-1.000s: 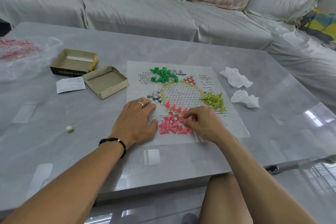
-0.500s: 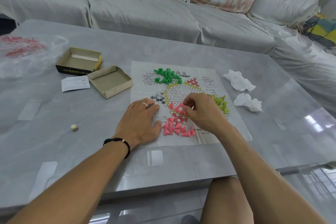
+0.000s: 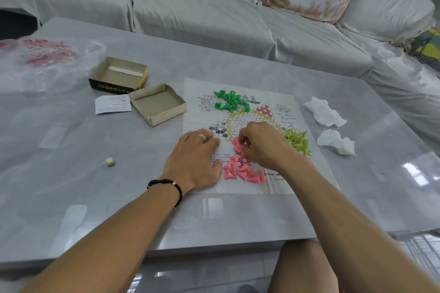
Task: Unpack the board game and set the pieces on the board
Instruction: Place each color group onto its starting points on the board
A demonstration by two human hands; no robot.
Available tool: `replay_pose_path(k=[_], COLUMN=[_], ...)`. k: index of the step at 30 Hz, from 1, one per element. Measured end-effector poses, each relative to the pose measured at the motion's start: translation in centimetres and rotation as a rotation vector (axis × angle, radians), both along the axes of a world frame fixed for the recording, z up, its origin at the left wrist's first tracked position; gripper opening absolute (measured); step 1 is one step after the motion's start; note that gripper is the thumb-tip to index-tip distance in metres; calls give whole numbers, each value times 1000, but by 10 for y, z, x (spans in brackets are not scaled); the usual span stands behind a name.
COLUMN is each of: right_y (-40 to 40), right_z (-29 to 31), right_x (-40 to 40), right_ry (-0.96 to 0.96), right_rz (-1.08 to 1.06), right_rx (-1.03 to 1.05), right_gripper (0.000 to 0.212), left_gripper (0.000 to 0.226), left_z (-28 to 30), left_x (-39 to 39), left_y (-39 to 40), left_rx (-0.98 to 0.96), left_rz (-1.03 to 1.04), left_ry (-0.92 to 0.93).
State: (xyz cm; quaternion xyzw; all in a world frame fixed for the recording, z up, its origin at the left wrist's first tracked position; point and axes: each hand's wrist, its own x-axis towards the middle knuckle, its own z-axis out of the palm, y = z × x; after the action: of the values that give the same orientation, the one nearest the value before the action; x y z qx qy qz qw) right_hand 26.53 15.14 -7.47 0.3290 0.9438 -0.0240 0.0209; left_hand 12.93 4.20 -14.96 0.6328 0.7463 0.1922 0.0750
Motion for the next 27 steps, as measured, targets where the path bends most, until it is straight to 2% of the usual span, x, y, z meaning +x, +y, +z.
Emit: replay_pose_path(k=[11, 15, 18, 23, 27], right_y=[3, 3, -4, -10, -12], right_z=[-7, -3, -4, -14, -16], right_x=[-8, 0, 15, 26, 23], right_ry=[-18, 74, 110, 98, 81], right_rz=[-4, -47, -66, -94, -96], right_rx=[-30, -47, -107, -218, -235], right_gripper=[11, 15, 14, 25, 26], left_gripper=[57, 58, 57, 59, 62], left_z=[2, 1, 0, 1, 2], left_x=[0, 0, 0, 1, 1], left_y=[0, 0, 0, -2, -3], left_rx=[-10, -14, -7, 23, 14], left_rz=[-1, -3, -8, -9, -6], left_ry=[2, 0, 10, 3, 3])
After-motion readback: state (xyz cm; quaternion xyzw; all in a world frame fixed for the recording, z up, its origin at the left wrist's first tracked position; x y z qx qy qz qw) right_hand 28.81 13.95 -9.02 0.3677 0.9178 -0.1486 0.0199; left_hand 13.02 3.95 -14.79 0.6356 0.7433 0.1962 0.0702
